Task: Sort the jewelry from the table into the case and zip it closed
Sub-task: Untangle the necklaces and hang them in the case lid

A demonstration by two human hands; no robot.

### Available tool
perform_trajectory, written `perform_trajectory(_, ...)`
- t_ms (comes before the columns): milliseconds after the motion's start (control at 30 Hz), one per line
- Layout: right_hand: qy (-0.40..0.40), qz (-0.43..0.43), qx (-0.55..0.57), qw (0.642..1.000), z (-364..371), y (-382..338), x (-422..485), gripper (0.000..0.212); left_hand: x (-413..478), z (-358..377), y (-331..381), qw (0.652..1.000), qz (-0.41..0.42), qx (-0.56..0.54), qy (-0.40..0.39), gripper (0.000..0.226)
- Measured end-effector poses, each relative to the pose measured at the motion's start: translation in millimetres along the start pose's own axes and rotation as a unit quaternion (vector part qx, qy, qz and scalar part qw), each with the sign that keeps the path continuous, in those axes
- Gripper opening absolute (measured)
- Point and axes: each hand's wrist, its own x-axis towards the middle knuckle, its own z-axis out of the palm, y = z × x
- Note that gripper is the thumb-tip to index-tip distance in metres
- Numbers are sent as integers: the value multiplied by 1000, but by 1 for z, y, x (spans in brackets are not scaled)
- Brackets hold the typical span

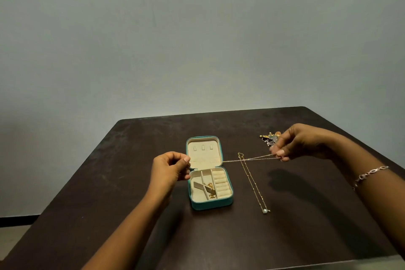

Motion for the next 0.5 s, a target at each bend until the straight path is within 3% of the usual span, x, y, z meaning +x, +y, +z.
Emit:
perform_trajectory(133, -20, 18, -44, 999, -4, 5, -1, 13, 0, 7, -4, 1000, 20, 10, 3, 15)
perform_trajectory(233, -21, 4, 83, 996, -9, 14, -3, 11, -2, 13, -5, 1000, 17, -6, -6, 12)
perform_trajectory(367, 7, -30, 274, 961, -14, 21, -5, 13, -11, 26, -6, 998, 9, -36, -41, 13)
perform_trajectory(433, -1, -41, 321, 946, -15, 20, -7, 38, -17, 35, -10, 997, 0, -44, -58, 14)
perform_trajectory(500, 12, -44, 335, 941, -16, 15, -8, 39, -21, 42, -15, 997, -10, -47, -67, 15)
